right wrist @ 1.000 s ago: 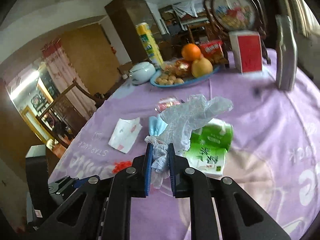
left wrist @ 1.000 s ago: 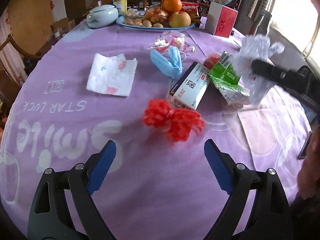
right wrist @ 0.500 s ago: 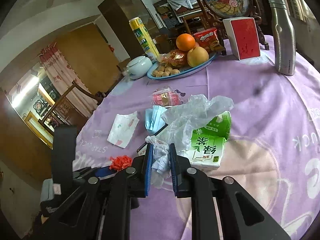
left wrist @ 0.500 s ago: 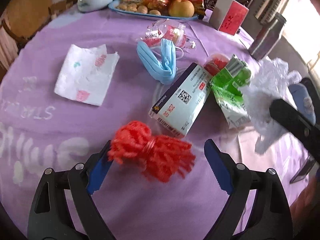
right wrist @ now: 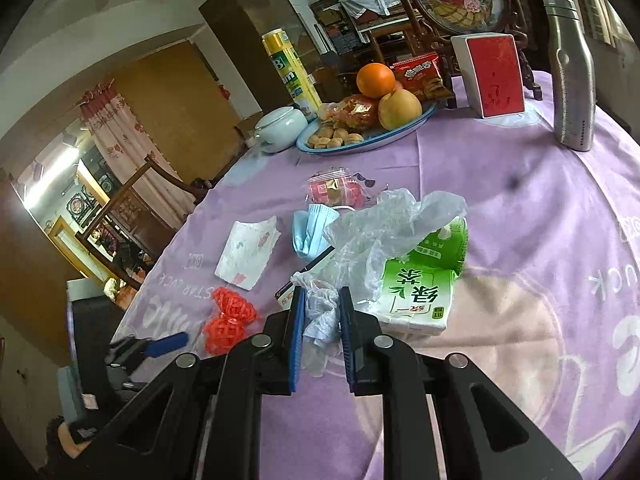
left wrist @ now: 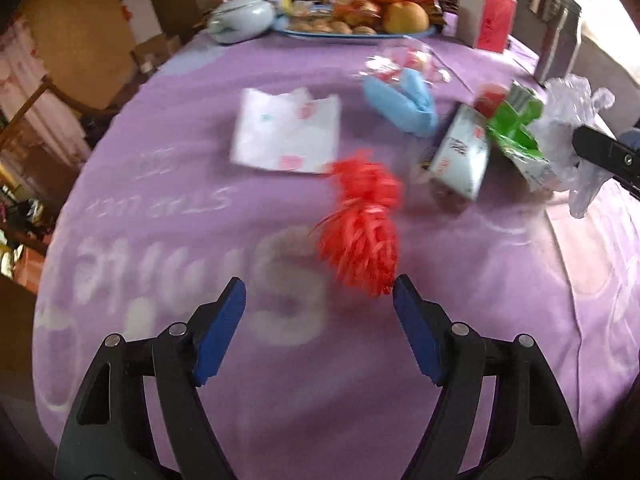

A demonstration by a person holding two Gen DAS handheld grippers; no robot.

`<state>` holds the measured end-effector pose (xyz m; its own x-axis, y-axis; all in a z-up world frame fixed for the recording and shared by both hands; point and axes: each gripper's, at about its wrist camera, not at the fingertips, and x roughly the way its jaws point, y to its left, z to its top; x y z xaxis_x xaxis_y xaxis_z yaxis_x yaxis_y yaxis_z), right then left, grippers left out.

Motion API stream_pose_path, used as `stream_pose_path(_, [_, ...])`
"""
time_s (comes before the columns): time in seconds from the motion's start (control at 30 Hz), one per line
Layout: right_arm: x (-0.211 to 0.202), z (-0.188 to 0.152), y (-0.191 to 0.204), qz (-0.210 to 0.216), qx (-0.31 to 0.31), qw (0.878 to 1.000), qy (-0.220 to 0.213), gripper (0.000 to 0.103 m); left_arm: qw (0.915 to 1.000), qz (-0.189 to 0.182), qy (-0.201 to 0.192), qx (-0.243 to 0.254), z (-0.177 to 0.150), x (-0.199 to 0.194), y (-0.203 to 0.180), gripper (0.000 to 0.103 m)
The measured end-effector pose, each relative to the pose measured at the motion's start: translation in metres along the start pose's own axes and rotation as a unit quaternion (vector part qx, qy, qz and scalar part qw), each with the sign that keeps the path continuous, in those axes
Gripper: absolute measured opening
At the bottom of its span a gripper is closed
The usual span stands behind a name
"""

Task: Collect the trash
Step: 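Grasp the red mesh net with the left gripper while the right gripper holds the bag, then carry the red net and white bag over the red basket with both grippers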

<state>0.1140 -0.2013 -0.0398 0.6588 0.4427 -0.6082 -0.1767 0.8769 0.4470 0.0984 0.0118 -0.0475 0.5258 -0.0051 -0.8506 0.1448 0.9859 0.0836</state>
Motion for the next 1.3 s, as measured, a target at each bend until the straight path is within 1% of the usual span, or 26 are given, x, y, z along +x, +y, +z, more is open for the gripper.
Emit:
stream_pose_path(0.07, [0.001,-0.001,0.001,0.001,-0.002,1.000,0.001,0.019,0.9999,0.003,-0.008,-0.009,-0.001,-0.008,0.009,0.075])
stream_pose_path(0.13, [0.001,-0.001,0.001,0.002,-0.004,1.000,0.001,0.019,0.9998,-0.004,-0.014,-0.010,0.000,-0.014,0.012,0.075])
stream_pose_path(0.27, [0.002,-0.001,0.001,0.000,-0.004,1.000,0.002,0.019,0.9991,-0.039,-0.012,-0.010,0.005,-0.016,0.003,0.075])
stream_pose_path(0.33, [0.002,0.000,0.000,0.000,-0.004,1.000,0.002,0.019,0.9986,-0.052,-0.010,-0.004,0.011,-0.011,-0.006,0.075])
stream_pose_path(0.53, [0.004,-0.002,0.001,0.002,-0.009,1.000,0.008,0.019,0.9985,-0.051,-0.011,0.019,0.031,0.013,-0.018,0.075])
stream_pose_path(0.7, [0.005,-0.002,0.004,0.004,-0.014,1.000,0.010,0.019,0.9978,-0.060,0.009,0.026,0.038,0.034,-0.019,0.073])
stream_pose_path(0.77, [0.006,-0.003,0.007,0.004,-0.019,1.000,0.012,0.019,0.9977,-0.061,0.008,0.030,0.039,0.037,-0.020,0.067])
stream_pose_path(0.8, [0.007,-0.003,0.008,0.003,-0.021,1.000,0.014,0.019,0.9977,-0.059,0.003,0.034,0.039,0.037,-0.021,0.057])
stream_pose_path(0.9, [0.008,-0.004,0.009,0.001,-0.024,1.000,0.016,0.019,0.9971,-0.065,0.003,0.038,0.039,0.032,-0.024,0.035])
stream_pose_path(0.97, [0.008,-0.004,0.009,-0.001,-0.026,1.000,0.016,0.019,0.9974,-0.063,0.003,0.034,0.037,0.028,-0.023,0.033])
stream_pose_path(1.1, [0.006,-0.006,0.014,-0.005,-0.038,0.999,0.011,0.019,0.9985,-0.050,-0.014,0.013,0.027,0.009,-0.013,0.033])
stream_pose_path(1.17, [0.006,-0.008,0.016,-0.007,-0.042,0.999,0.010,0.019,0.9984,-0.053,-0.022,-0.007,0.018,-0.003,-0.004,0.033])
stream_pose_path(1.3, [0.007,-0.013,0.023,-0.007,-0.060,0.998,0.011,0.019,0.9969,-0.038,-0.050,-0.046,-0.013,-0.034,0.020,0.033])
